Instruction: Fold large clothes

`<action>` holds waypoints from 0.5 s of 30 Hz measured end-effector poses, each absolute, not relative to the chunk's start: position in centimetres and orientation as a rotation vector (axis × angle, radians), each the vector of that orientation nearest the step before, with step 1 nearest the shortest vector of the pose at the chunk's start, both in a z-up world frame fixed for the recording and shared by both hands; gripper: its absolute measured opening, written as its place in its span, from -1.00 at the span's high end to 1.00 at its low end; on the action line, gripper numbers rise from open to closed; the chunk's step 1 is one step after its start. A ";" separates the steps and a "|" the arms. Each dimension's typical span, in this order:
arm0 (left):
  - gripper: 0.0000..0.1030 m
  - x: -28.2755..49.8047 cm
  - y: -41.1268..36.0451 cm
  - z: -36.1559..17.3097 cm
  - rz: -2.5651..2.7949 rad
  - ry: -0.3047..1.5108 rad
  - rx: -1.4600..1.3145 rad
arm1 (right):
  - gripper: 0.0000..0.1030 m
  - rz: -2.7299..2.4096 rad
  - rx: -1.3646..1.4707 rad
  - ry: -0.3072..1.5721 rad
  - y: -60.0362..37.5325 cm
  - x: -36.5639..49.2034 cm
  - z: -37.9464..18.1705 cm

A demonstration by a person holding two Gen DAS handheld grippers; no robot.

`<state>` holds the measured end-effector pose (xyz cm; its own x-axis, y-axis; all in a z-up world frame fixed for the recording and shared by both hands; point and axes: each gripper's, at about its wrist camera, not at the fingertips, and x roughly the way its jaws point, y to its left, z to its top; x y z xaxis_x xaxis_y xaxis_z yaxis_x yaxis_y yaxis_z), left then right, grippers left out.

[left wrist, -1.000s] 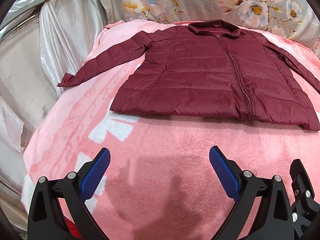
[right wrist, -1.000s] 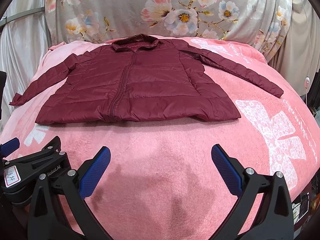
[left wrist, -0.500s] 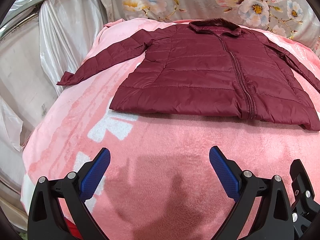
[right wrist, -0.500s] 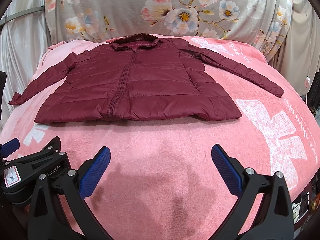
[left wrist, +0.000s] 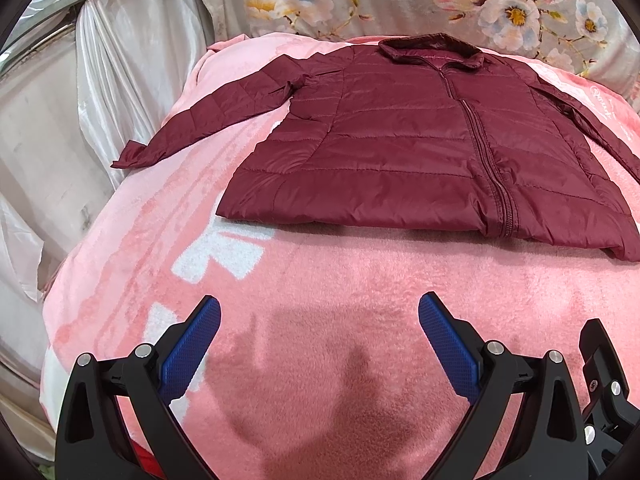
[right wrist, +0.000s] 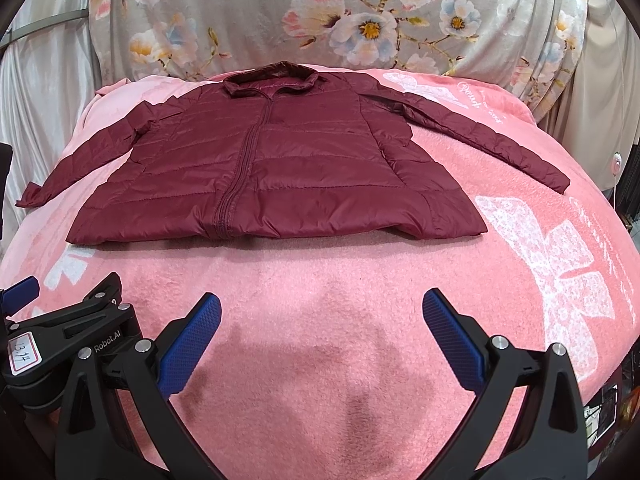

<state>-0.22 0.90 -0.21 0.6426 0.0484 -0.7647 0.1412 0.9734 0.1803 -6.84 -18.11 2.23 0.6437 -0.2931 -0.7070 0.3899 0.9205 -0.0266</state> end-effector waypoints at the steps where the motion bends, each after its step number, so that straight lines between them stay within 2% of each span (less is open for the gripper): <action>1: -0.88 -0.2 0.9 -0.2 -0.053 0.874 0.233 | -0.91 -0.388 0.134 0.781 -18.1 -6.8 2.1; 9: -0.89 1.2 0.9 -0.7 -0.110 0.923 0.191 | -0.91 -0.363 0.169 0.789 -20.2 -5.7 2.0; 15: -0.89 2.7 0.5 -0.6 -0.088 0.885 0.217 | -0.91 -0.432 0.294 0.785 -28.0 -4.7 2.2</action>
